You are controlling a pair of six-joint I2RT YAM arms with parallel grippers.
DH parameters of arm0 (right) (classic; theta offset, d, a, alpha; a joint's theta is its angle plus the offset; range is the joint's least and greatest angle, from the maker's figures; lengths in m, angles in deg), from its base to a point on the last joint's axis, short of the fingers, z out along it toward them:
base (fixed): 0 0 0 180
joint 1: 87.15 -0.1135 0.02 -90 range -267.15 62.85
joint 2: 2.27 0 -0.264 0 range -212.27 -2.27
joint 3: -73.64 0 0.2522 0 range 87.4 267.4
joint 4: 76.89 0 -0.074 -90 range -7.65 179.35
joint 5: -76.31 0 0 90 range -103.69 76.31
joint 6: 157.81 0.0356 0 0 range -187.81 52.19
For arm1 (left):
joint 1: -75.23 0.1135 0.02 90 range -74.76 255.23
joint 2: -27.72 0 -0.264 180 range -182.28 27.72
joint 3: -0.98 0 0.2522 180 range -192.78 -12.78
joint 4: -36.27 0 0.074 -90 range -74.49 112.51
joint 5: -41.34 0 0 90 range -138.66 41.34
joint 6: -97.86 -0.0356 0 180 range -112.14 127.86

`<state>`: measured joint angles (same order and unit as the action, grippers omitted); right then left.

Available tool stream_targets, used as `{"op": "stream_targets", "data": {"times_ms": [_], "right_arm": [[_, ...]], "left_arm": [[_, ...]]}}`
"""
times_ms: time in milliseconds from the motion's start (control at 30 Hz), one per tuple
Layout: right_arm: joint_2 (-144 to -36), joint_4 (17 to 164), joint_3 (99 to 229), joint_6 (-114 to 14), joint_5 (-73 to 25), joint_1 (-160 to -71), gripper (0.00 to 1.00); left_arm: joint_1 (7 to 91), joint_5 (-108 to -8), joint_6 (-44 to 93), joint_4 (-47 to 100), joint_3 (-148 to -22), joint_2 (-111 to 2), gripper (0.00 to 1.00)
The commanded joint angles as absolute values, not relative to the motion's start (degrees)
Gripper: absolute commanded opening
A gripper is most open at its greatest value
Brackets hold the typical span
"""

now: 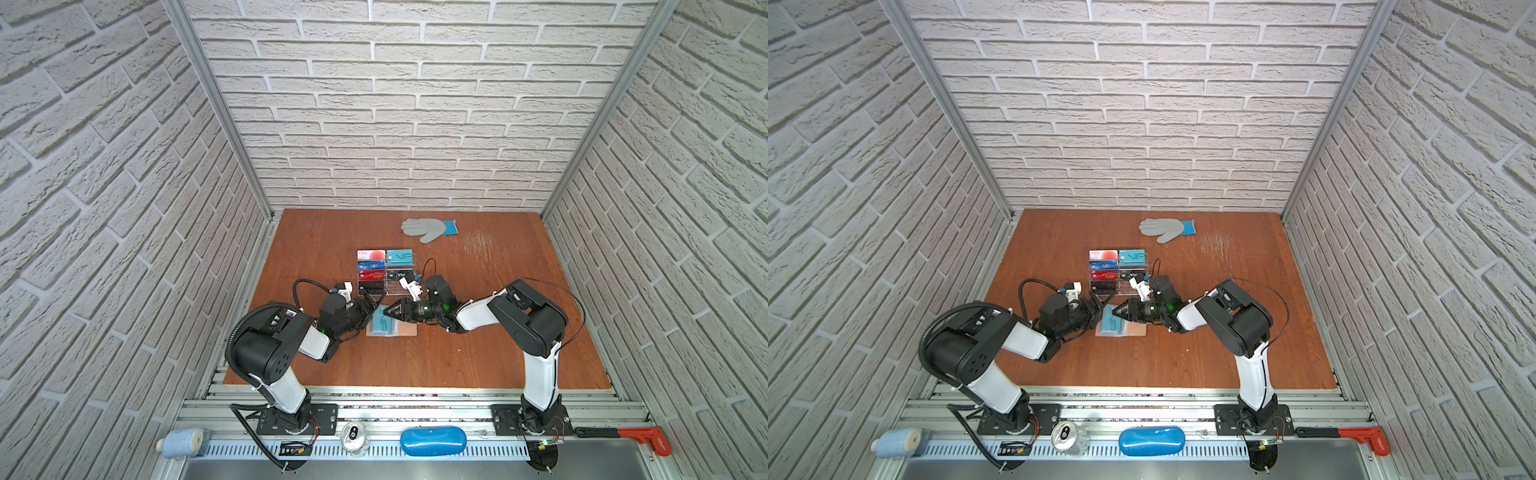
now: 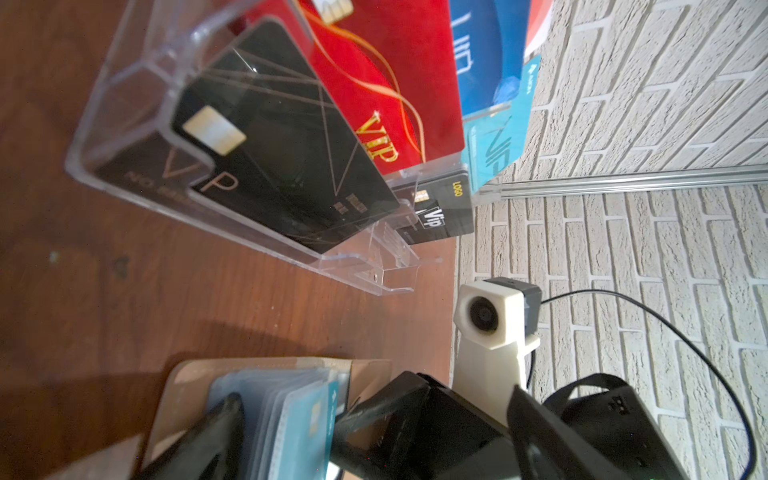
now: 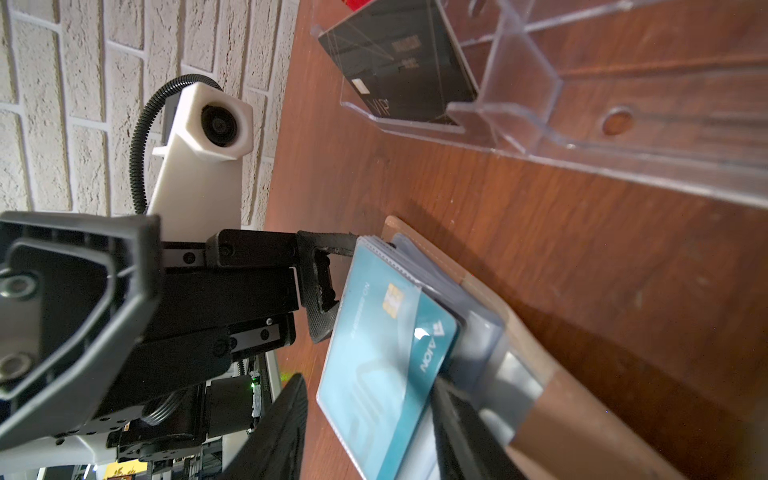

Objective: Take the credit cards out of the card holder

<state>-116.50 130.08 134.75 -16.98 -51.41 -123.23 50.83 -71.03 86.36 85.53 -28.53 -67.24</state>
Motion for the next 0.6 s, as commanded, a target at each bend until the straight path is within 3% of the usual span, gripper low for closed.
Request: {"op": "stream_targets", "data": {"times_ms": [0, 367, 567], "right_arm": [[-116.85, 138.66, 133.68, -14.58, -50.30, -125.29, 0.49], [-116.52, 147.21, 129.26, -12.43, -45.15, -127.12, 0.48], [-118.31, 150.92, 129.22, -10.98, -44.43, -127.32, 0.44]], "left_arm": [[50.86, -72.63, 85.81, 80.88, -28.16, -69.17, 0.98], [51.47, -73.92, 84.59, 79.10, -28.87, -69.57, 0.98], [53.98, -76.41, 82.12, 70.12, -30.88, -63.24, 0.98]]}}
